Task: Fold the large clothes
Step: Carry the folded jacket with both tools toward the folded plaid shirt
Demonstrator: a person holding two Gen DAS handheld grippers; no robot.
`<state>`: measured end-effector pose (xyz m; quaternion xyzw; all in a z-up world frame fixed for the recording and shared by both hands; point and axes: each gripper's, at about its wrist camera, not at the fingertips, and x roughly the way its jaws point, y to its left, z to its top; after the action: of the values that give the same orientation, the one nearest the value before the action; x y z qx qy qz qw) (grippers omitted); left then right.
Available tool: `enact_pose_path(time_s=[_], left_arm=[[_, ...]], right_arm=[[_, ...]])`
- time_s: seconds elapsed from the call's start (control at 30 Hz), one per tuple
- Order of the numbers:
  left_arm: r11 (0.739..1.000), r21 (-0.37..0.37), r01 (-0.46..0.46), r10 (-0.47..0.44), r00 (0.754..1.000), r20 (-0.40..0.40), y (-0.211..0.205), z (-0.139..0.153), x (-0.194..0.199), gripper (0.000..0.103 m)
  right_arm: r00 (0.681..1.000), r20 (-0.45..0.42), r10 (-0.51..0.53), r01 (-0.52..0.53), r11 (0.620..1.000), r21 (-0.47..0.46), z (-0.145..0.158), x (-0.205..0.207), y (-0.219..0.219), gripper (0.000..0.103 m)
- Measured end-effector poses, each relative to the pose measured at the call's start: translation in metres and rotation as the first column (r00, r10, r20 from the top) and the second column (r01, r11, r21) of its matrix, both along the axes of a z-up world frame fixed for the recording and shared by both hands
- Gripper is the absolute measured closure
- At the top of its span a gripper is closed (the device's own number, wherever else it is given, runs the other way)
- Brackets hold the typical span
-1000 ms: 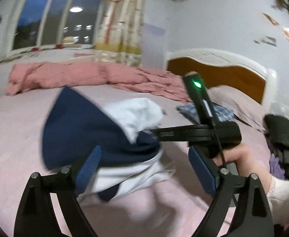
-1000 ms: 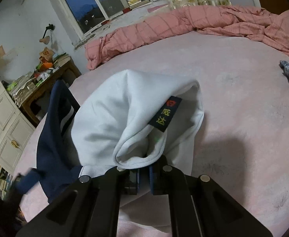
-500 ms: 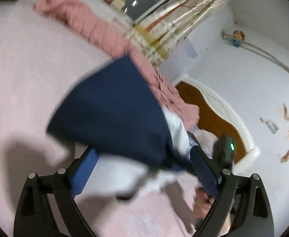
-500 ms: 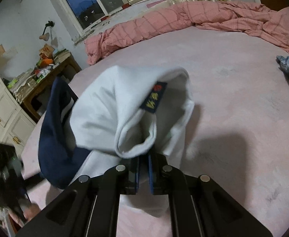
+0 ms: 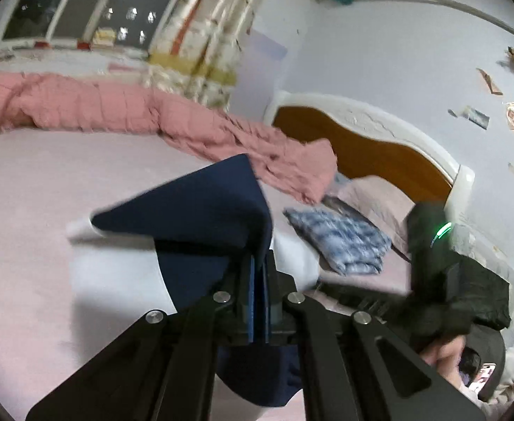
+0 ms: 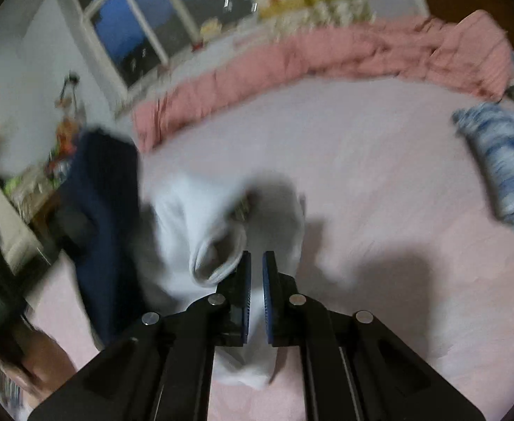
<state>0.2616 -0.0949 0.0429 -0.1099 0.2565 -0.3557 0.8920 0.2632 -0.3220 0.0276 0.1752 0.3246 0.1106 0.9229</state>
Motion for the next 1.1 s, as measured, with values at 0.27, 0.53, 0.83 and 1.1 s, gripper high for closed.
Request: enact_pose_path(time_s=[0.27,0.53,0.83,1.1], left_arm=[[0.993,0.114,0.016,-0.010,0.999,-0.046,-0.030,-0.045,0.020,0.100],[0.999,0.039,0.038,-0.037,0.999,-0.036,-0.011,-0.049,0.010,0.098],[0.966,0.106,-0.236,0.212,0.957,0.199,0.041,-0.006,-0.025,0.046],[0.943,0.151,-0.297,0.321,0.931,-0.173,0.070,-0.030,0.083,0.056]], right_arm=[[0.976,0.179,0.122,-0.148,0.979,0.141,0.035,-0.021,-0.018,0.073],[0.965,0.059,0.254,-0.249,0.964,-0.089,0.025,0.019,0.052,0.050],[0.989,0.036,0.146,-0.146,0.989,0.004,0.000,0.053,0.034,0.099],[0.991,0.057,0.120,-0.113,0.988,-0.102,0.002,0.044,0.045,0.099]])
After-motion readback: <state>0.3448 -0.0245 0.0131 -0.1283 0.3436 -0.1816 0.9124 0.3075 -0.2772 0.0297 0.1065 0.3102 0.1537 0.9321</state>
